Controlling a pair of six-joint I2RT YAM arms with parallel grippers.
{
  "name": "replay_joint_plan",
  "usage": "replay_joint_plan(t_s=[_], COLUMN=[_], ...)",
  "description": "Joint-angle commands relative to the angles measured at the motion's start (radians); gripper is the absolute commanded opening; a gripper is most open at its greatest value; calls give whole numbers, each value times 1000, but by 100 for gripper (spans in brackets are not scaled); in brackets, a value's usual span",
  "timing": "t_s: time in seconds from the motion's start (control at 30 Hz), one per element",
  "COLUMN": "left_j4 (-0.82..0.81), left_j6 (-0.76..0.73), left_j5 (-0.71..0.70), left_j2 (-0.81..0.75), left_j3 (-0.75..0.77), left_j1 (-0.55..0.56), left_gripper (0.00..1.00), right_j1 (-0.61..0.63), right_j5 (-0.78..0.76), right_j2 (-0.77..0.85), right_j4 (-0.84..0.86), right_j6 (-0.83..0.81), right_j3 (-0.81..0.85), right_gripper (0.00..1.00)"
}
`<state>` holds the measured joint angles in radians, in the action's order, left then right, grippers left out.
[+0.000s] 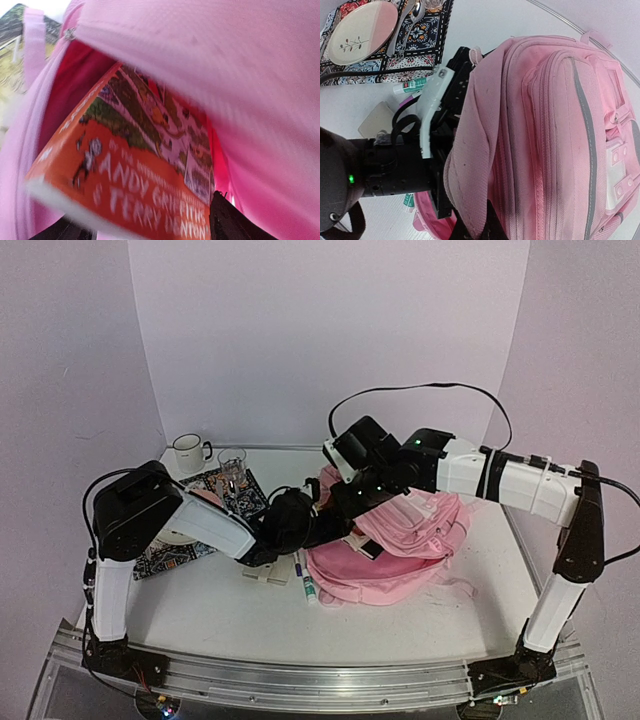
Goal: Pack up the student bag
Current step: Place the book in the largest pocket of the bag.
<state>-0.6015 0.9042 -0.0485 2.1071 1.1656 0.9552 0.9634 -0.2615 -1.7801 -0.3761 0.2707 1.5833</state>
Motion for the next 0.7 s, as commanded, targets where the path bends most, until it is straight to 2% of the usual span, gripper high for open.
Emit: replay_joint_plan(t_s=[0.0,0.17,0.4,0.57,0.67], left_j4=[55,63,60,60,60], left_j6=[-9,74,105,88,73], left_j5=[-29,61,149,198,191], left_j2=[-136,-129,-35,-5,-50], left_j3=[-58,-75,36,109,52], left_j1=[6,5,7,9,11], left_gripper=[76,64,47,46,48], right_j1=[16,16,16,16,14], right_j5=[-1,3,11,-13,-61], right_j2=[89,87,86,88,110], right_j4=[105,105,105,105,101], right_j6=[-2,2,7,9,7], right_j3=[12,6,4,-18,-58], right_gripper=[1,1,1,1,2])
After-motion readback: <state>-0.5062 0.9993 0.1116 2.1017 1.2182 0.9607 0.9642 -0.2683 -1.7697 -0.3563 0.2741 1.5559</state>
